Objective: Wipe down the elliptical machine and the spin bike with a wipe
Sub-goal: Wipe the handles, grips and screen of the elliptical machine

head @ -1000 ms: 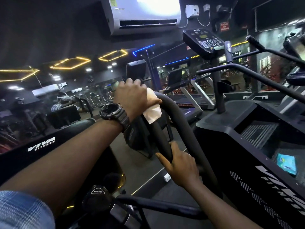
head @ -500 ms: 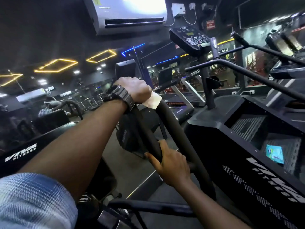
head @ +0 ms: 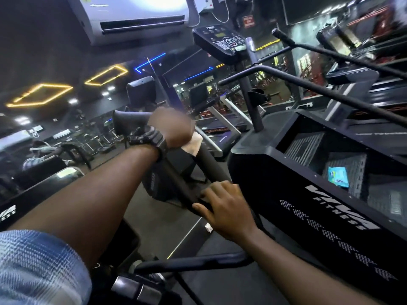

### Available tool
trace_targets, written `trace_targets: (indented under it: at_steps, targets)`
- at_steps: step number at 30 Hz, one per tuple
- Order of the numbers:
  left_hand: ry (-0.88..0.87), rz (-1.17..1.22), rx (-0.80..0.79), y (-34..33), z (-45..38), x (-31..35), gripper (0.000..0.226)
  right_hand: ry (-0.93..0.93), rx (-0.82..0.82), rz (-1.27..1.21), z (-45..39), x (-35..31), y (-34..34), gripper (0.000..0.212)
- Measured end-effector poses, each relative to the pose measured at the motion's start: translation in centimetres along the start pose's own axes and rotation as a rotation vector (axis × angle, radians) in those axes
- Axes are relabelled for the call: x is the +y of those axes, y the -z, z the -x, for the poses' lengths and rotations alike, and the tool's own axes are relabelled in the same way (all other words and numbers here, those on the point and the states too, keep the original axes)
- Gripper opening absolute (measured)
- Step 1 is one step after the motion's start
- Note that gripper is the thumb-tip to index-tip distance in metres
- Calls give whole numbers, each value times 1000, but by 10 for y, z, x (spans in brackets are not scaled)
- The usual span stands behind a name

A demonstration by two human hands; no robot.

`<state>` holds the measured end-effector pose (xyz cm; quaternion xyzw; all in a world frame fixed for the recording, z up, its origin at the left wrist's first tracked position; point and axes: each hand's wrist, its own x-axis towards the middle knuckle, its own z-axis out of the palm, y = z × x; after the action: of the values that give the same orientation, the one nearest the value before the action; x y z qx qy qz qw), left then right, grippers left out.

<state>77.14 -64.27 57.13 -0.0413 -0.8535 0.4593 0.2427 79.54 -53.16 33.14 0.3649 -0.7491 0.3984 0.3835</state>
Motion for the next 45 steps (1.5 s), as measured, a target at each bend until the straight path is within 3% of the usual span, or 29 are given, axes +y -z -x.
trace_targets:
  at_steps: [3,6,8,12,16,21,25,28,31,34,37,39,42,45]
  targets:
    - [-323,54,93,-9,13,29,55,-295,67,-56,10,21,5,33]
    - [-552,118,-24,-6,16,40,49,-664,-168,-352,12,39,3,47]
    - [-485,77,-45,-2,8,25,49,-719,-345,-464,14,47,4,50]
    - [-154,-59,-61,2,2,17,56,-677,-339,-473,17,51,5,53]
    - [-294,-3,8,-6,22,81,55,-935,-306,-695,24,68,-8,70]
    - [-546,119,-120,-23,59,182,40,-1233,-205,-1053,64,87,-27,71]
    - [-584,127,-127,-22,40,147,45,-1280,-127,-1086,85,85,-31,70]
    - [-344,-48,-172,-10,6,89,48,-1231,-159,-1026,85,84,-30,73]
    - [-193,-97,-115,-10,0,77,55,-1212,-220,-947,87,86,-32,78]
    - [-374,1,-106,-11,30,142,48,-1269,-196,-910,88,89,-38,81]
    - [-538,107,-219,-16,66,228,32,-1300,-133,-895,89,86,-33,47]
    - [-584,123,-216,-23,77,250,27,-1363,-66,-907,95,88,-36,39]
    - [-616,142,-136,-33,70,218,32,-1415,-1,-942,98,87,-44,45]
    - [-506,114,-47,-27,39,142,43,-1421,-29,-961,99,85,-47,60]
